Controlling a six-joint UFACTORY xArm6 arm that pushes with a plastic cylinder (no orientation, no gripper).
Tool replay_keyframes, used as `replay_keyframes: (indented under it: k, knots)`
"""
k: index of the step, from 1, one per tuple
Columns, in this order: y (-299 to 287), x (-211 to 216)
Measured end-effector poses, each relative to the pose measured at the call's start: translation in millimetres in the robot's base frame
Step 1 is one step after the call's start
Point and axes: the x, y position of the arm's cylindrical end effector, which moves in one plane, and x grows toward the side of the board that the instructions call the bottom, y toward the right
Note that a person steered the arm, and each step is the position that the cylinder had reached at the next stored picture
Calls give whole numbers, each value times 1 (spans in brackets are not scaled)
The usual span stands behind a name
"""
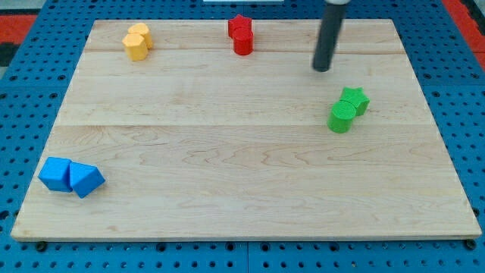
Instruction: Push the red star parallel to the right of the red circle
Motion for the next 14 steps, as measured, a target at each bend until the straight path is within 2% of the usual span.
replay_keyframes:
  k: [2, 3, 4, 5, 6, 7, 8, 9, 10, 11, 14]
  knots:
    - [-146, 52]
    - [-223, 37]
    - [-268, 37]
    - [-277, -7]
    - [-205, -59]
    - [-143, -82]
    - [-171, -85]
    - [-175, -122]
    - [-142, -136]
    - [-114, -135]
    - [-108, -130]
